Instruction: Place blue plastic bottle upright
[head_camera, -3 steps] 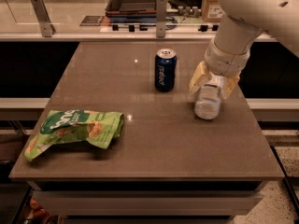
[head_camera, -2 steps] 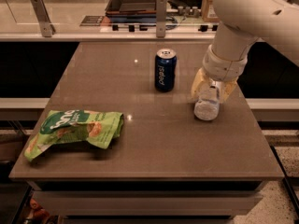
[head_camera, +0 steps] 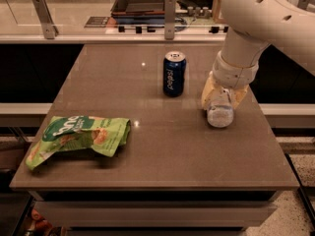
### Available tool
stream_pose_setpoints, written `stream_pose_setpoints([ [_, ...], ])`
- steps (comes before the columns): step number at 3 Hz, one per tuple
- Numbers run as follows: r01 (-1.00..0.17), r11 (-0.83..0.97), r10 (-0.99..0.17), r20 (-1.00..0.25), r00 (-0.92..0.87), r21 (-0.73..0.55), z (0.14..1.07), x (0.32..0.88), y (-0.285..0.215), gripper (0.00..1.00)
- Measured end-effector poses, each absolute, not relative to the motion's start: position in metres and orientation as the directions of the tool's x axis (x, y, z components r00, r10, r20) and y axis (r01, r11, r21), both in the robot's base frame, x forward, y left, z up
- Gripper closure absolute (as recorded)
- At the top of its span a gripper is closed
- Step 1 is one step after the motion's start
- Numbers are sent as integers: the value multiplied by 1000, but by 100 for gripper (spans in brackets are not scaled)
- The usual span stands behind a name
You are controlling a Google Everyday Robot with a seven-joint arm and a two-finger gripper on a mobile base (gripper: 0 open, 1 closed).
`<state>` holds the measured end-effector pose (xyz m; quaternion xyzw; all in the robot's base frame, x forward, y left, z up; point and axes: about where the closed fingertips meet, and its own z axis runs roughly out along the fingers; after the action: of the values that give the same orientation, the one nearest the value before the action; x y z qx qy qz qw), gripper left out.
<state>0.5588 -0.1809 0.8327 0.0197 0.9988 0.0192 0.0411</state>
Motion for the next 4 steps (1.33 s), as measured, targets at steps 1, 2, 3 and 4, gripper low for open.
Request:
stream_pose_setpoints([
  [1, -38, 999, -38, -13, -999, -16, 833, 549, -181, 100],
  [2, -35, 999, -36, -25, -999, -15, 834, 551, -182, 100],
  [3, -17, 1000, -15, -98, -995, 17, 838, 552, -192, 100],
  [4, 16, 999, 23, -209, -978, 39, 842, 549, -208, 100],
])
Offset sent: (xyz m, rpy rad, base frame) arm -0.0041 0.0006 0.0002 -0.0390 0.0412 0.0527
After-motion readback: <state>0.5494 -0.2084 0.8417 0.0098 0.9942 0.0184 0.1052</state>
